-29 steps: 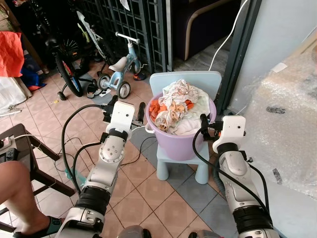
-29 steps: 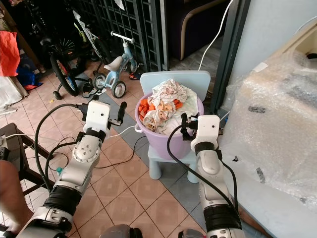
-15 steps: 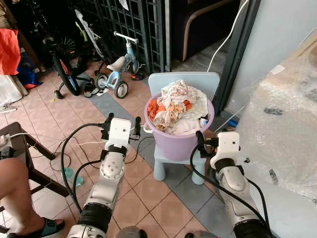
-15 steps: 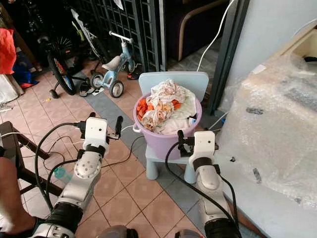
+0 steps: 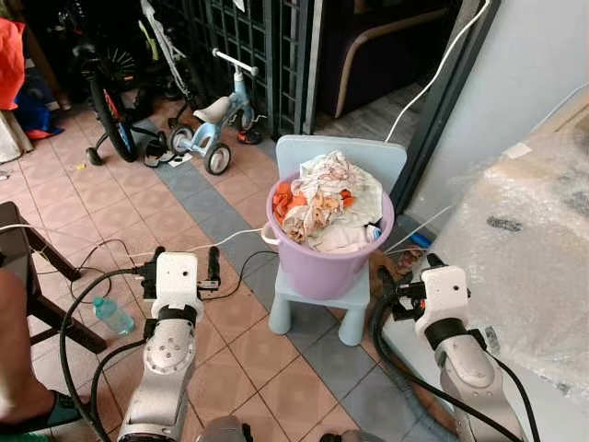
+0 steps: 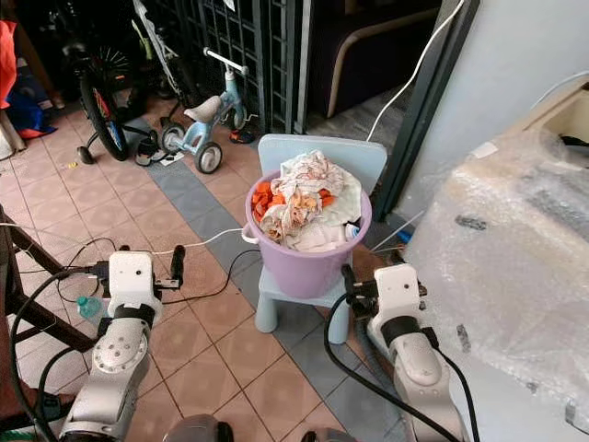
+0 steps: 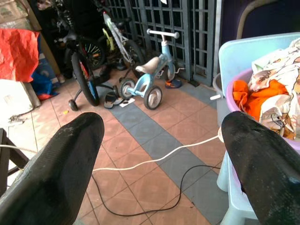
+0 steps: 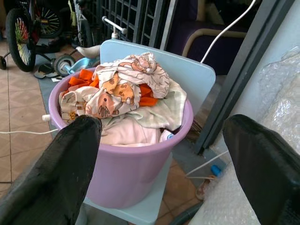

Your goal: Clothes washing

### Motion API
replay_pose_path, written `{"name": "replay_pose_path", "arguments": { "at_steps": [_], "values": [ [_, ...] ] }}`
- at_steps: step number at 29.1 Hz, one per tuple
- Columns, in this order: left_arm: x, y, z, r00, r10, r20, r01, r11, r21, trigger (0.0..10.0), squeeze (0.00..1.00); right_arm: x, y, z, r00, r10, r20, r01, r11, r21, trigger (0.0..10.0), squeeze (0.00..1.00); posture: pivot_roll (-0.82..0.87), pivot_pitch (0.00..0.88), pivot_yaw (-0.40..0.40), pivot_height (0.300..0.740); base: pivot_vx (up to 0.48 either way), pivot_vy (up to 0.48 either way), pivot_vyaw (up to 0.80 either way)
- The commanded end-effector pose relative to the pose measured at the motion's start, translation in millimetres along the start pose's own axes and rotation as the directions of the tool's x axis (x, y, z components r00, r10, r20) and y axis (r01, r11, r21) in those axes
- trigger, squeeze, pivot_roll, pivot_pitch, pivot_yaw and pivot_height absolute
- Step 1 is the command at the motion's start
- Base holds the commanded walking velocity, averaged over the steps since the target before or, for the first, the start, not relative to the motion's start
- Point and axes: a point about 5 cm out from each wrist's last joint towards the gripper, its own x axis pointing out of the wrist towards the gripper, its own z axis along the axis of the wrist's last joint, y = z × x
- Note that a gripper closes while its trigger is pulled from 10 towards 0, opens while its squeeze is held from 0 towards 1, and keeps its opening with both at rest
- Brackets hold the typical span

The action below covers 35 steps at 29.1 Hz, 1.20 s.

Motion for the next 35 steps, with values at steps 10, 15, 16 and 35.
{"name": "replay_pose_path", "arguments": {
  "at_steps": [10,15,16,35],
  "values": [
    [-3.0,-1.7,3.2,0.998,-0.021,-0.06,0.016,0.997,-0.079,10.0,0.0,2.7,3.8,12.6,0.996,-0.085,0.007,0.084,0.991,0.1,10.0,0.0,-0.02,0.025,0.036,0.74,0.0,0.0,-0.23],
    [1.8,-7.5,18.5,0.997,-0.078,0.006,0.079,0.988,-0.131,10.0,0.0,9.6,2.0,20.1,0.996,-0.083,0.024,0.08,0.993,0.091,10.0,0.0,-0.02,0.048,0.028,0.74,0.218,0.0,0.0],
    [2.2,-7.5,20.6,0.997,-0.082,0.016,0.083,0.988,-0.129,10.0,0.0,10.9,1.9,21.7,0.996,-0.081,0.027,0.078,0.993,0.09,10.0,0.0,-0.02,0.049,0.027,0.74,0.439,0.0,0.0],
    [4.6,-4.8,22.8,0.998,-0.059,-0.016,0.056,0.987,-0.147,10.0,0.0,34.1,5.7,28.4,0.998,-0.059,0.012,0.059,0.998,0.022,10.0,0.0,-0.01,0.071,0.037,0.74,0.38,0.188,0.0]
  ]
}}
